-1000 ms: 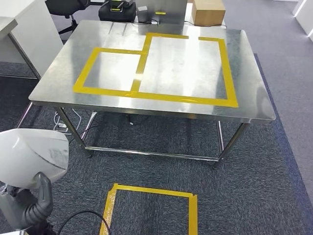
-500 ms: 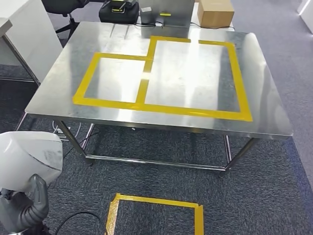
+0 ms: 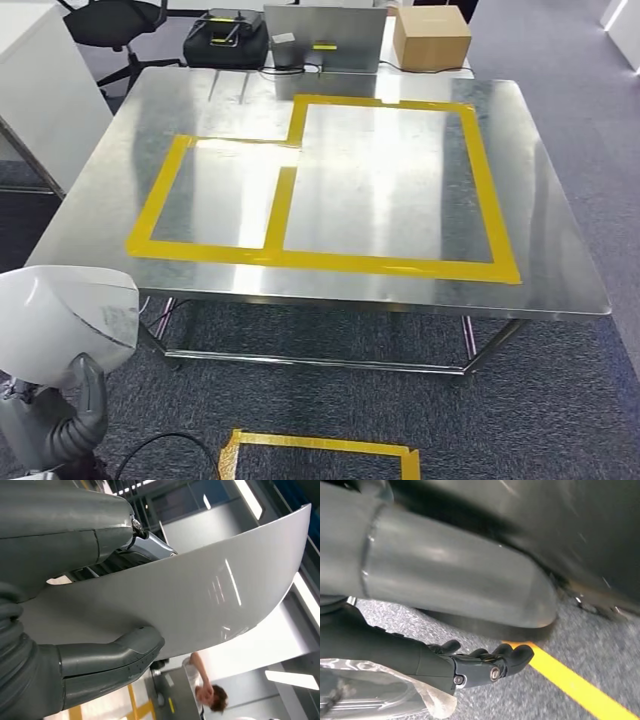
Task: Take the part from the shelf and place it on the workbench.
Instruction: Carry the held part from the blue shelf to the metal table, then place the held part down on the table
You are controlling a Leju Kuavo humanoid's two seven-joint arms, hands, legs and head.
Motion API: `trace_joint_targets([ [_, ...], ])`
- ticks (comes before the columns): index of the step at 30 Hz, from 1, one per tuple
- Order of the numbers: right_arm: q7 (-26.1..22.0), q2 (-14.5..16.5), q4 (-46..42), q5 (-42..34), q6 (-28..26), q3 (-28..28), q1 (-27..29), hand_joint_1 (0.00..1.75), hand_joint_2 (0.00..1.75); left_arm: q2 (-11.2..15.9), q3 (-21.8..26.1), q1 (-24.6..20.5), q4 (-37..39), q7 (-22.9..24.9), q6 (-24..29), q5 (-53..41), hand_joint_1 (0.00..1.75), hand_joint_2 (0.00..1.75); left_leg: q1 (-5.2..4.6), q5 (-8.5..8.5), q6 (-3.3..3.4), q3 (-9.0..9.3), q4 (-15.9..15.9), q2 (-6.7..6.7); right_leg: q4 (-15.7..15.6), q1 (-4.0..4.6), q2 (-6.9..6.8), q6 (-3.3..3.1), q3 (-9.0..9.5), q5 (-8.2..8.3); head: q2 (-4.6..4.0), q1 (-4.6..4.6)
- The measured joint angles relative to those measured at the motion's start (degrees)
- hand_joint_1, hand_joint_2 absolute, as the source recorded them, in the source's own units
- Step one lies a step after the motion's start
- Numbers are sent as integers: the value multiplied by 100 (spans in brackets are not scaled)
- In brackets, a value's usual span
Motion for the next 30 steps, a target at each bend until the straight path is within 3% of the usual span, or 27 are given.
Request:
trace_joint_targets([
  [2,-2,0,0,7,0,-10,-17,0,0,3,0,-7,-6,-2,2,-1,175,175,10,11,-50,-300,525,-68,-96,-43,98,-31,105,-13,0,-4],
  [4,3,0,0,11,0,-15,-24,0,0,8,0,4,-7,-3,7,-2,175,175,26,-275,-95,-734,1143,-120,-137,-61,203,-55,183,-59,0,-8],
  [6,8,0,0,14,1,-19,-20,0,0,14,0,15,-8,-2,10,-9,175,175,42,-595,-127,-1044,1380,-127,-141,-71,325,-61,264,-123,0,-7],
  [7,11,0,0,18,1,-21,-18,0,0,16,0,17,-8,-1,10,-16,175,175,49,-572,-135,-1114,1293,-131,-141,-76,384,-59,312,-157,0,-8],
  [8,18,0,0,31,1,-23,-17,0,0,17,0,17,-8,1,11,-24,175,175,56,-369,-140,-1125,1066,-138,-141,-80,436,-54,363,-190,0,-8],
  [10,33,0,2,76,1,-24,-12,0,0,25,-1,19,-8,8,11,-39,175,175,70,253,-138,-1089,443,-178,-129,-82,517,-25,455,-252,0,-9],
  [12,43,0,4,121,4,-24,-7,0,0,31,-2,17,-8,24,10,-48,175,175,62,527,-87,-1091,107,-218,-116,-74,560,41,463,-299,0,-8],
  [13,45,-1,4,134,10,-24,-4,0,0,33,0,20,-8,34,9,-54,175,175,58,530,-57,-1105,78,-228,-106,-65,560,64,445,-334,0,-8],
  [17,48,-2,4,149,25,-23,-2,0,0,40,8,21,-9,52,2,-81,175,175,49,632,-19,-1068,41,-257,-145,-52,512,-67,484,-376,0,8],
  [22,48,-2,4,149,26,-23,-6,0,0,45,9,21,-9,52,0,-86,175,175,46,621,18,-1067,40,-272,-215,-52,503,4,552,-356,0,7],
  [26,49,-2,4,157,26,-23,-8,0,0,46,9,20,-9,50,16,-145,175,175,40,605,42,-1064,41,-273,-235,-63,498,107,563,-369,0,6],
  [30,85,-2,4,192,47,-23,-12,0,0,58,9,14,-9,68,208,-609,175,175,36,602,47,-1058,39,-274,-237,-68,495,142,562,-375,0,4],
])
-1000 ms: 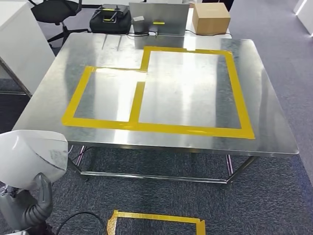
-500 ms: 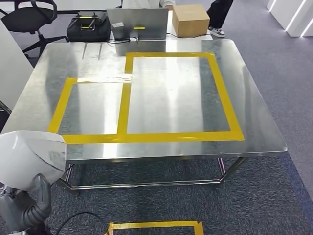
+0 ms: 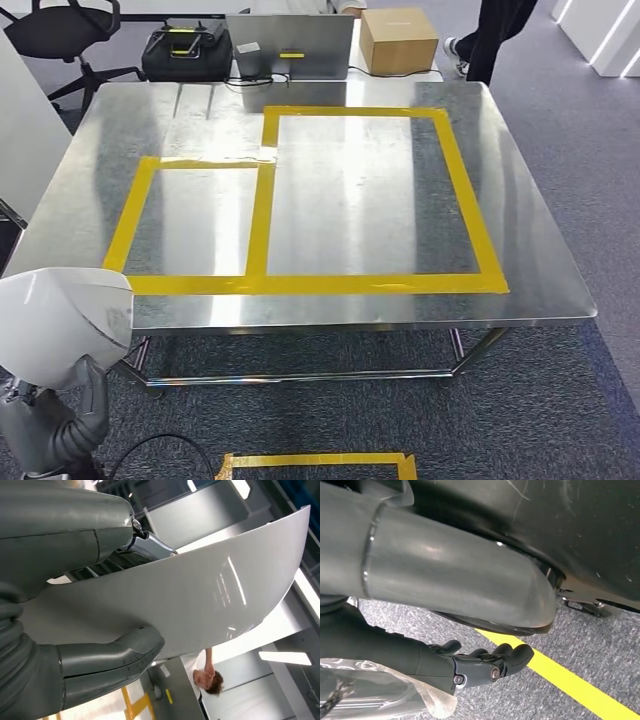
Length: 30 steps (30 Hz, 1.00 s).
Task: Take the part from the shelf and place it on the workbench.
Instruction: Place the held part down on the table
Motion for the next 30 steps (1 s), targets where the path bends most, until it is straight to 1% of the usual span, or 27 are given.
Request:
trace_joint_targets([
  [2,36,0,0,28,39,0,-6,0,0,26,12,-11,0,62,177,-518,175,175,1,0,0,6,-7,0,0,1,-1,0,0,0,0,0],
  [4,69,0,-1,60,94,0,-13,0,0,48,89,-25,0,162,303,-1245,175,175,1,2,-2,14,-19,0,0,2,-1,0,1,0,0,-1],
  [8,142,0,-1,140,213,1,-28,0,0,88,494,-140,2,368,358,-2647,175,175,2,12,-16,31,-37,0,2,2,-3,-1,4,0,0,0],
  [10,160,0,-2,182,258,3,-35,0,0,181,738,-304,17,536,362,-3153,175,175,2,19,-27,37,-47,-2,3,3,-6,-2,4,1,0,-1],
  [12,161,-1,-2,241,318,13,-43,0,0,345,941,-557,101,763,366,-3537,175,175,3,28,-37,43,-56,-8,3,3,-12,-6,5,3,0,-2],
  [14,154,-4,-2,324,407,34,-52,0,0,612,1062,-942,344,1043,364,-3866,175,175,3,39,-42,45,-63,-19,5,4,-22,-11,5,7,0,-2],
  [17,151,-17,-2,452,518,76,-70,0,0,1043,1103,-1700,953,1427,239,-4230,175,175,5,57,-50,46,-71,-31,7,6,-32,-21,4,13,0,-3],
  [20,162,-32,-2,544,560,136,-85,0,0,1282,1013,-2518,1687,1634,-23,-4330,175,175,11,69,-61,46,-73,-35,8,11,-34,-30,3,24,0,-1],
  [23,216,-48,-2,641,632,192,-102,0,0,1382,797,-3391,2590,1795,-300,-4357,175,175,12,75,-63,45,-73,-36,9,12,-33,-29,5,32,0,0],
  [26,268,-64,-2,717,710,248,-122,0,0,1379,518,-4143,3404,1943,-559,-4468,175,175,12,77,-62,45,-72,-36,9,12,-30,-28,6,37,0,-1],
  [28,286,-73,-2,745,740,286,-129,0,0,1363,324,-4529,3872,2016,-646,-4543,175,175,12,77,-61,45,-72,-35,9,10,-26,-26,6,39,0,0],
  [30,297,-79,-2,758,754,311,-131,0,0,1340,173,-4782,4210,2051,-681,-4575,175,175,11,77,-61,45,-71,-31,9,9,-19,-26,3,39,0,0],
])
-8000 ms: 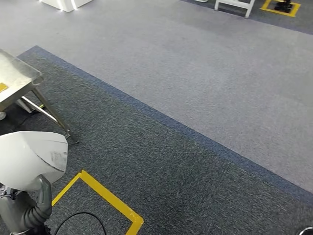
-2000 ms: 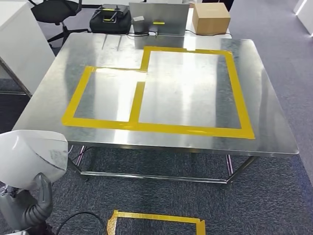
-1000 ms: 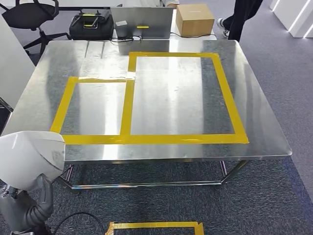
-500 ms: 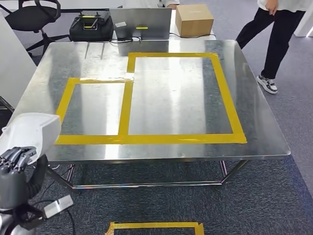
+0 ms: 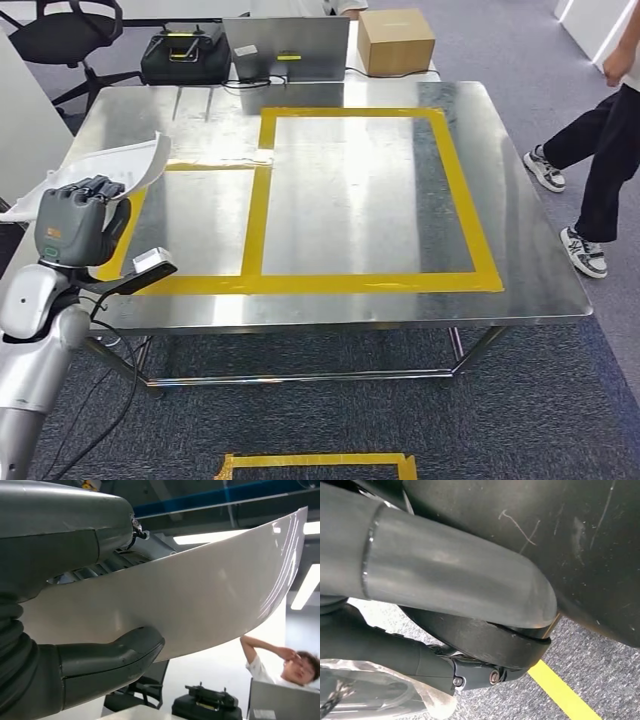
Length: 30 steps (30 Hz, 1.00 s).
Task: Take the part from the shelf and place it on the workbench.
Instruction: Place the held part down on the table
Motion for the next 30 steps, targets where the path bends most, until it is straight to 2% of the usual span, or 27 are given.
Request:
trace_joint_targets([
  [5,5,-7,0,19,28,14,-9,0,0,-163,-291,-398,612,36,-195,38,175,175,-1,-1,0,-3,1,1,0,0,-3,1,-6,-1,0,-1],
  [14,2,-8,0,77,44,14,-10,0,0,-503,-834,-816,1191,145,-421,-220,175,175,0,-1,0,-5,0,1,0,1,-1,1,-10,-1,0,-1],
  [30,9,-13,0,81,67,14,-8,0,0,-637,-1178,-972,1365,371,-437,-87,175,175,0,-1,0,-5,-5,2,0,2,-1,0,-10,-1,0,-1],
])
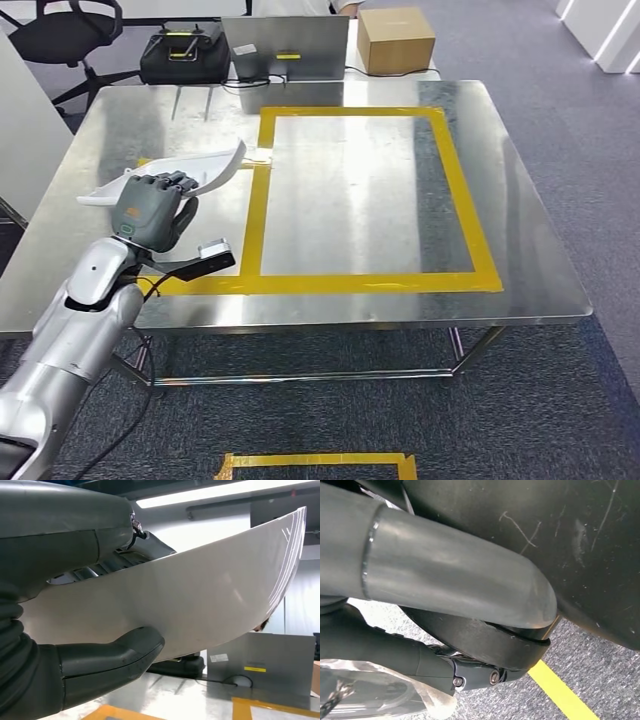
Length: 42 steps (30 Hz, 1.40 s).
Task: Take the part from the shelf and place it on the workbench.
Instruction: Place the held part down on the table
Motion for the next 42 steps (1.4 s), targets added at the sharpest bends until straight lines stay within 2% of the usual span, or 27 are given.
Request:
trace_joint_targets([
  [8,-48,-8,0,35,17,0,6,0,0,151,35,-103,203,136,168,-70,175,175,0,0,0,0,0,0,0,0,1,0,-2,1,0,-1],
  [17,-52,-9,0,35,17,0,6,0,0,158,40,-106,219,137,184,-70,175,175,0,0,0,0,-1,0,0,0,1,0,-2,1,0,-1],
  [21,-52,-9,0,35,17,0,6,0,0,168,48,-108,236,137,203,-70,0,175,0,0,0,0,-1,0,1,0,0,0,-2,1,0,-1],
  [25,-52,-11,0,35,17,0,6,0,0,192,71,-109,291,140,246,-74,0,175,0,0,0,0,-2,0,1,0,0,0,-3,0,0,0],
  [29,-39,-17,0,37,17,-1,5,0,0,208,140,-131,425,241,394,-171,0,0,0,0,0,-2,-6,0,1,0,0,-1,-6,-1,0,0],
  [38,5,-20,0,66,14,-2,3,0,0,172,218,-147,589,135,568,-114,0,0,-3,0,1,-4,-9,-1,-1,-4,0,-1,-12,-1,0,0],
  [42,14,-20,0,76,-12,-2,5,0,0,140,259,37,297,-25,599,147,0,0,-20,-4,6,-4,-1,-3,-4,-22,0,3,-11,0,0,-2],
])
